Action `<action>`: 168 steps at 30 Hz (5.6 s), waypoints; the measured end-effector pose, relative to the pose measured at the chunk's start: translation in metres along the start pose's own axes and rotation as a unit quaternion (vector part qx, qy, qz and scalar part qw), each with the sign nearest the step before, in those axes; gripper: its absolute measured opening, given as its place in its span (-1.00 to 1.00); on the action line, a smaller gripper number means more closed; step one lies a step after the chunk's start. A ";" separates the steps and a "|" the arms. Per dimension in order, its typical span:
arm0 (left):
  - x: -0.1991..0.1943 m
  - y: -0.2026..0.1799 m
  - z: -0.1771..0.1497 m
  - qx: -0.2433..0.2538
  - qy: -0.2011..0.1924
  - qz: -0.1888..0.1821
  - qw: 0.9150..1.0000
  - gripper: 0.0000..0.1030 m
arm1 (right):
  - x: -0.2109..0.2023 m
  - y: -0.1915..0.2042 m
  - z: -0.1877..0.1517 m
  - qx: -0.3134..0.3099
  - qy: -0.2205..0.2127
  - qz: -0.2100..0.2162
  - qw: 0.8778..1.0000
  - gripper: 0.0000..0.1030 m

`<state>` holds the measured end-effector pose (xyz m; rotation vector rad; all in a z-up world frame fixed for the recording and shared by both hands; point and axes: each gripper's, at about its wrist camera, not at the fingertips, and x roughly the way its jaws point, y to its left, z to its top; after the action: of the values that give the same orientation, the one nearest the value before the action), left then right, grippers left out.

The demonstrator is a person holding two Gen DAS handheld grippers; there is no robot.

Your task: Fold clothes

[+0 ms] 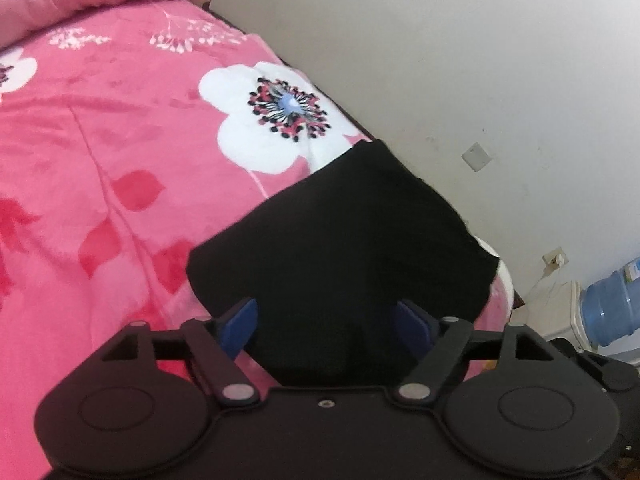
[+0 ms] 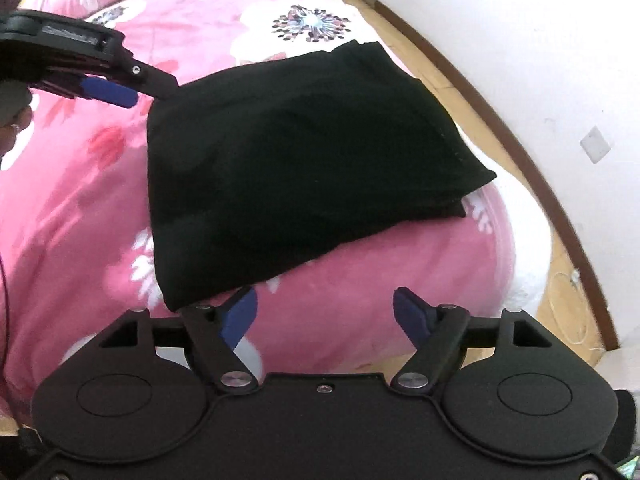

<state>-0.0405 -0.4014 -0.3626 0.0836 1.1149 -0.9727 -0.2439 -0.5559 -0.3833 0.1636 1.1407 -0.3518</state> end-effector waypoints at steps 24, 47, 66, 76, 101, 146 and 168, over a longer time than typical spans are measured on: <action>-0.302 -0.157 -0.038 0.000 -0.170 0.174 0.970 0.91 | -0.244 -0.011 0.035 0.012 -0.050 0.029 0.998 0.90; -0.289 -0.253 -0.040 -0.143 -0.083 0.245 0.955 0.90 | -0.296 -0.044 0.045 -0.067 -0.049 0.036 0.996 1.00; -0.292 -0.258 -0.049 -0.181 -0.047 0.311 0.932 0.90 | -0.272 -0.042 0.041 -0.075 0.006 0.059 0.995 1.00; -0.293 -0.257 -0.052 -0.179 -0.045 0.318 0.930 0.90 | -0.272 -0.041 0.040 -0.072 0.009 0.060 0.996 1.00; -0.290 -0.257 -0.050 -0.186 -0.049 0.335 0.922 0.90 | -0.273 -0.036 0.044 -0.107 0.001 0.053 0.993 1.00; -0.280 -0.256 -0.044 -0.191 -0.048 0.339 0.920 0.90 | -0.270 -0.038 0.049 -0.121 0.001 0.053 0.991 1.00; -0.282 -0.253 -0.041 -0.191 -0.050 0.342 0.919 0.90 | -0.269 -0.035 0.053 -0.121 -0.002 0.053 0.991 1.00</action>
<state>-0.2714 -0.3605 -0.0621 0.0955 1.0521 -0.1243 -0.3098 -0.5532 -0.1145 0.0110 1.1557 -0.1177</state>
